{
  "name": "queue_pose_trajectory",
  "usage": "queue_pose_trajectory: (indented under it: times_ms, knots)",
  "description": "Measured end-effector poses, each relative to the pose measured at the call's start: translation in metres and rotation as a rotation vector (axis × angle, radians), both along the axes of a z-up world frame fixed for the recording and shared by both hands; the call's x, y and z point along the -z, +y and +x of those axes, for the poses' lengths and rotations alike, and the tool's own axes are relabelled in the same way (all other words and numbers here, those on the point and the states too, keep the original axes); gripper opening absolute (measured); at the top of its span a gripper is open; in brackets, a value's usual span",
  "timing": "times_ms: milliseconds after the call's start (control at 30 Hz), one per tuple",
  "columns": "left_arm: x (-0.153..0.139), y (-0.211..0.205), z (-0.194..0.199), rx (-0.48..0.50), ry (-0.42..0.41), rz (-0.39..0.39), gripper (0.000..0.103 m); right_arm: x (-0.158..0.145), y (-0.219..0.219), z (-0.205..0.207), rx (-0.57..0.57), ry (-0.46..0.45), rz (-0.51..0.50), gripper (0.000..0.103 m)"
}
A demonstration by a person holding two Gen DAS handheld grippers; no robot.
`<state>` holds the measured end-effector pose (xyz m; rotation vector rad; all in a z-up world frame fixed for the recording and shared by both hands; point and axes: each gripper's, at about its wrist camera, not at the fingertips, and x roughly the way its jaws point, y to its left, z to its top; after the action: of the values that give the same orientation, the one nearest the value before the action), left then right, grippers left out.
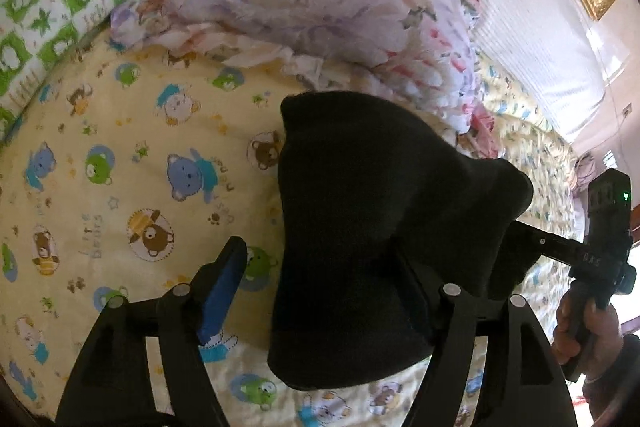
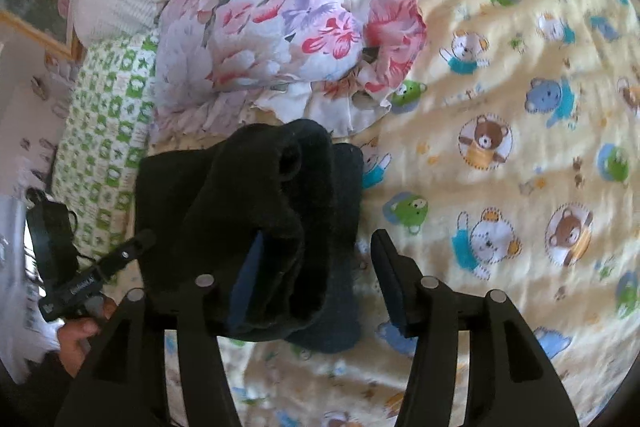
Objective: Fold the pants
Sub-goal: 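Open both grippers and release the folded pants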
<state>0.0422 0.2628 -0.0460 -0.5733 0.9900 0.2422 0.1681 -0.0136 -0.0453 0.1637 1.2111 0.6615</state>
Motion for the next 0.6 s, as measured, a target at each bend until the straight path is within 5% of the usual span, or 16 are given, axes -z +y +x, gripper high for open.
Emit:
queue_pose_trajectory:
  times_ms: [167, 433, 600]
  knots:
    - [-0.006, -0.006, 0.0, 0.011, -0.012, 0.066, 0.073, 0.0, 0.004, -0.006, -0.017, -0.088, -0.066, 0.067]
    - [-0.032, -0.023, -0.026, -0.03, -0.044, 0.097, 0.072, -0.03, -0.008, -0.033, -0.021, -0.164, -0.001, 0.068]
    - [-0.048, -0.046, -0.047, -0.011, -0.07, 0.143, 0.077, -0.054, -0.012, -0.071, -0.055, -0.313, -0.02, 0.077]
